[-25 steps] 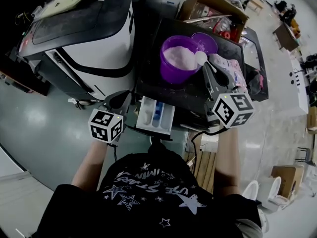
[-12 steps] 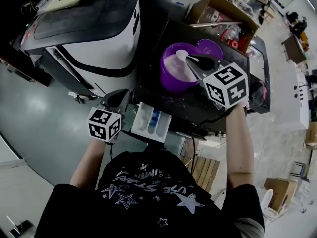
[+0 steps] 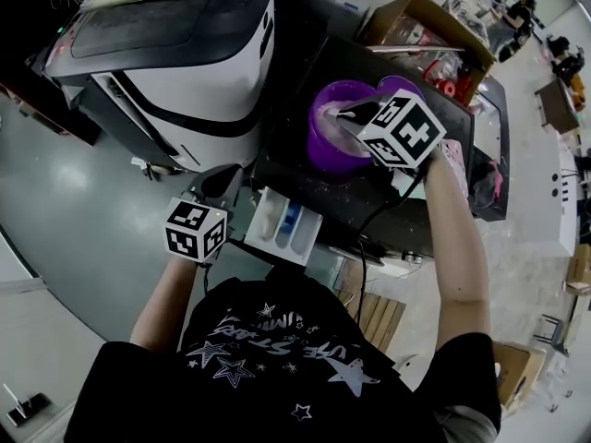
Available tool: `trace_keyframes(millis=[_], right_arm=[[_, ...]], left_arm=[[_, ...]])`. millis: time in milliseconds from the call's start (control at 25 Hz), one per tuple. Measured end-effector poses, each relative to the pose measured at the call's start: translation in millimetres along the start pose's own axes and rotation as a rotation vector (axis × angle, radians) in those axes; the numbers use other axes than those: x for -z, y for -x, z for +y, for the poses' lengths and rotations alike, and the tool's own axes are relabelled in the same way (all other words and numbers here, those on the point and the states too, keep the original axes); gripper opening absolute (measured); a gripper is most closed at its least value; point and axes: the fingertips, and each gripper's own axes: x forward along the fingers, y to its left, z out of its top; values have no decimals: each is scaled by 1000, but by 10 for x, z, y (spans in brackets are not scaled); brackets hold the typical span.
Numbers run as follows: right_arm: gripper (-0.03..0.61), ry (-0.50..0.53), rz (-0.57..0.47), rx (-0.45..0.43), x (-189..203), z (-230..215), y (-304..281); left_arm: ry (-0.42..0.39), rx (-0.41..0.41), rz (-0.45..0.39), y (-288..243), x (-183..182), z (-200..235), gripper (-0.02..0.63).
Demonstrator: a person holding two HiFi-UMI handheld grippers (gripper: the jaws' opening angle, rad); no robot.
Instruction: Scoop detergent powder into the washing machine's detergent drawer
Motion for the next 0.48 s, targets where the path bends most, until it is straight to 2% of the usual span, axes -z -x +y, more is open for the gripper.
trace_keyframes(millis=[240,480], right_arm=[[35,28,102,-57,74,67,-170],[35,-66,139,-165,76,112,-208]], left_arm=[[10,-9,7,33,52,31,2],[12,-7,9,59,77,50,2]])
